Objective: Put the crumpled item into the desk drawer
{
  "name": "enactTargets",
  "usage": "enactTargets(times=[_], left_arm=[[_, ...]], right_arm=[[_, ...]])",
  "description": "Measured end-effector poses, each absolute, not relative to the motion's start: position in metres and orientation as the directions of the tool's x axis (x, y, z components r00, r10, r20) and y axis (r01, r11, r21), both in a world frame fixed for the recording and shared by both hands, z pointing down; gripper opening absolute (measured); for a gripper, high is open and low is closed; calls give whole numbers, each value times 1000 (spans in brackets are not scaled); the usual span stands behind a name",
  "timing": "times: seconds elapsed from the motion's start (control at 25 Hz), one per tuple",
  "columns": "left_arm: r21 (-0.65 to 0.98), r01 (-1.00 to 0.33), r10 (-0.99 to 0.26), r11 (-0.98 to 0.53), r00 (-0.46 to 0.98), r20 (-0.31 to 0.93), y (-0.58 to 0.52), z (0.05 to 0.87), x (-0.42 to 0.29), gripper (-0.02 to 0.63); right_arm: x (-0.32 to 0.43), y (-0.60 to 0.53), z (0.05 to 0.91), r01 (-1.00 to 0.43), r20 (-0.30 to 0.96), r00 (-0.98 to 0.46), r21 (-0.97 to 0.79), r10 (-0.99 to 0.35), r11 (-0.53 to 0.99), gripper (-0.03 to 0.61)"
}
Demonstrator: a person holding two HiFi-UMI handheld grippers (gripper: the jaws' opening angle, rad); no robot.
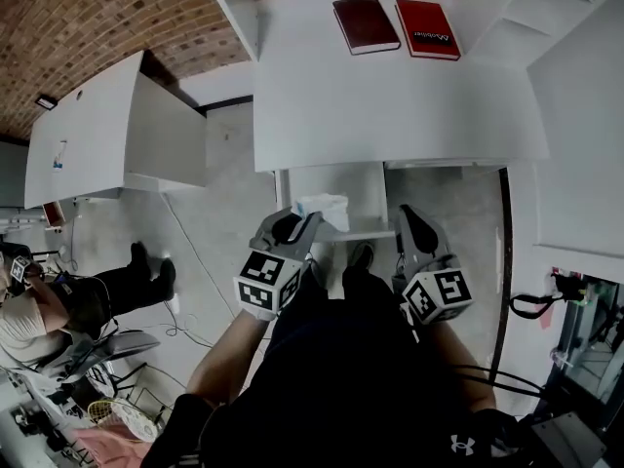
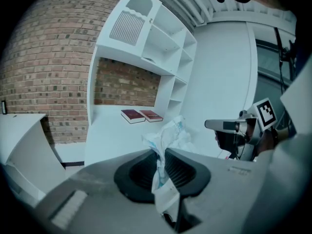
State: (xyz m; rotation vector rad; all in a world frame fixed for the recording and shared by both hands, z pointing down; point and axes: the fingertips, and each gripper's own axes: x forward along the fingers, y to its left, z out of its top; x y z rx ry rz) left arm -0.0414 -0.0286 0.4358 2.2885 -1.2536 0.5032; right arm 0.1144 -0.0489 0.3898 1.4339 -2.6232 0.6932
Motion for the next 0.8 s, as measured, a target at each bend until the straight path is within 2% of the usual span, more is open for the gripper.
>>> enactTargets(times=[0.32, 0.8], left_arm=[[212, -875, -672, -436, 473, 571, -53, 460, -32, 54], [254, -842, -539, -476, 508, 672, -69, 535, -54, 54]], right_arm=[[127, -77, 400, -790, 285, -601, -349, -746, 503, 3], [110, -83, 440, -832, 384, -544, -364, -746, 419, 3]])
